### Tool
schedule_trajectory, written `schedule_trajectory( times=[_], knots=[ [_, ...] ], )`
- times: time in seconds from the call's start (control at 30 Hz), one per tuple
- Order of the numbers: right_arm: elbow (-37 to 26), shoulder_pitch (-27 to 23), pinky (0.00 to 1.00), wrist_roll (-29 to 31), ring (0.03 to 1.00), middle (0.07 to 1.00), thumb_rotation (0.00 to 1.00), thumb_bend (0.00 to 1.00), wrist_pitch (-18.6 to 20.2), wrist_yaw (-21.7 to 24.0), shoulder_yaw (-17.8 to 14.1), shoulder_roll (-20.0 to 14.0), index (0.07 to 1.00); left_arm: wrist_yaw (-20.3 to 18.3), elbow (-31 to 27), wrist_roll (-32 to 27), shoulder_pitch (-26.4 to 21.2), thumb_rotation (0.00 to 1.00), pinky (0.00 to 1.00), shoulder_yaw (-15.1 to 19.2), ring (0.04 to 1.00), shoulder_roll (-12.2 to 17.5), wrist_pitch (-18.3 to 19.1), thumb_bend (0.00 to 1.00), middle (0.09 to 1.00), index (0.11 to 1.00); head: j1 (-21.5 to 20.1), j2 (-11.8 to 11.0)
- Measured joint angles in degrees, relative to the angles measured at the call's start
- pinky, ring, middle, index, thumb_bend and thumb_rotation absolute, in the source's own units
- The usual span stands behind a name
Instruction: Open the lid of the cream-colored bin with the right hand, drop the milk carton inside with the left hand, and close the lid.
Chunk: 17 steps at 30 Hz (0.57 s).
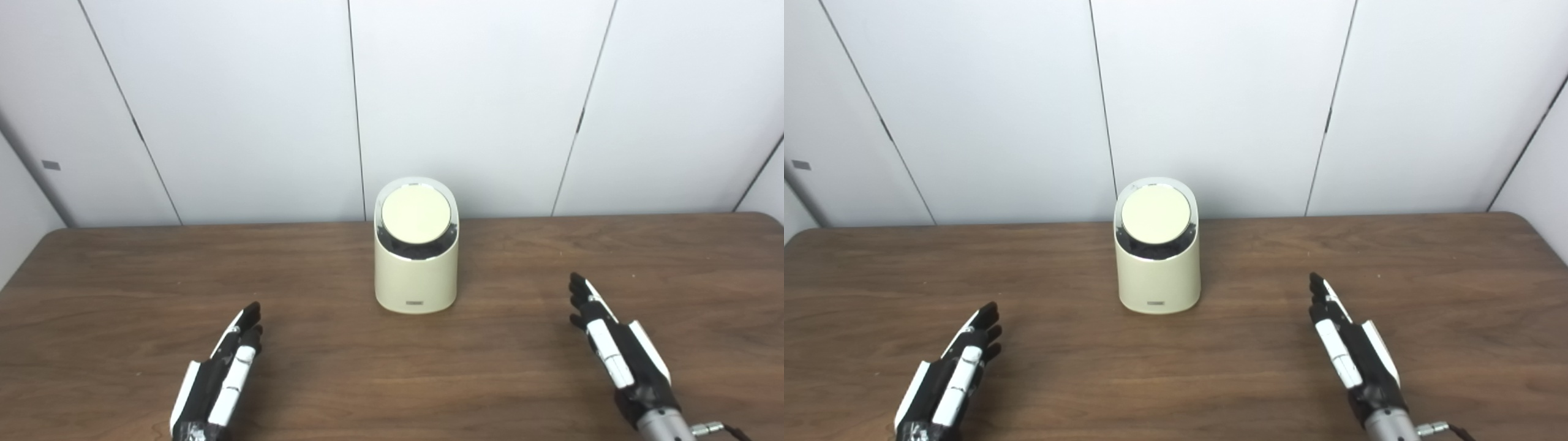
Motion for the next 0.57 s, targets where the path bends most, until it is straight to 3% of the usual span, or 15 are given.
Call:
schedule_trajectory(
  times=[0.17, 0.57],
  knots=[
    [0.51, 1.23, 1.00, 1.07, 1.000, 0.998, 0.99, 0.66, -2.05, -1.54, 0.01, 0.81, 0.968, 0.01, 1.76, 1.77, 1.18, 0.83, 0.96, -0.08, 0.971, 0.84, -4.16, 0.54, 0.975, 0.987, -0.35, 0.26],
    [1.63, 3.14, 0.99, 4.04, 0.998, 0.995, 0.96, 0.64, -6.32, -2.39, 0.32, 1.30, 0.961, 0.65, 6.79, 1.39, 2.53, 0.78, 0.96, 0.96, 0.950, 0.94, -14.01, 0.53, 0.957, 0.974, -0.36, 1.14]
  ],
)
